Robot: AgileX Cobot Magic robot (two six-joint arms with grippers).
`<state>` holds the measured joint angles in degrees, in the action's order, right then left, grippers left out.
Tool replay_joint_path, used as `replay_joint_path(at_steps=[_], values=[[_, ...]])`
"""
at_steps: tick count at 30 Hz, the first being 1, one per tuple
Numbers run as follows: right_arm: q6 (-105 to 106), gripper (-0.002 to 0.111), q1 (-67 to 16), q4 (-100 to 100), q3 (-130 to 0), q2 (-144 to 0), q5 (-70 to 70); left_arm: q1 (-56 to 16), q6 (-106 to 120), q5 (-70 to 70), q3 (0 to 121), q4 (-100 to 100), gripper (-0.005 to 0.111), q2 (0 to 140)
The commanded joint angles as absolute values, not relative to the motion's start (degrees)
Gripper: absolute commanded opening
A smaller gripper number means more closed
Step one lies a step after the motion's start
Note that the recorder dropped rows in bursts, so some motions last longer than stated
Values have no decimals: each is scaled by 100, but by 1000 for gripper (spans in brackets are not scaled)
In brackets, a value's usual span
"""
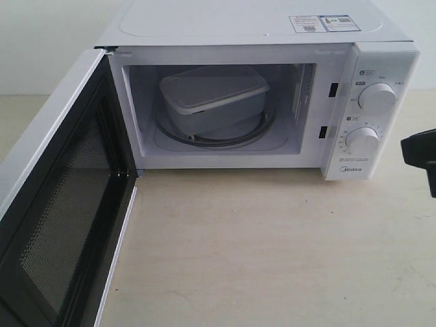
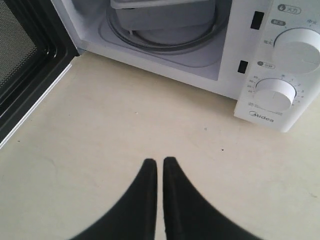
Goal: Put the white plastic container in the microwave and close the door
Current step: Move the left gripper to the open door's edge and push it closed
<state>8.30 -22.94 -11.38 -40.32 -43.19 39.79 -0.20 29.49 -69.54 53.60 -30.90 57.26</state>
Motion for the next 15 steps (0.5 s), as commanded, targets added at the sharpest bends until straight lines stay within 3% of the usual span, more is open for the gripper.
replay_joint_path(at_steps=[1, 15], values=[[911, 0, -2273, -1148, -4068, -4339, 3825, -220, 3080, -6996, 5335, -3071, 4, 5817], [954, 0, -2273, -1148, -4068, -4329, 3606, -1065, 3090, -6996, 5040, -3310, 4, 5909]])
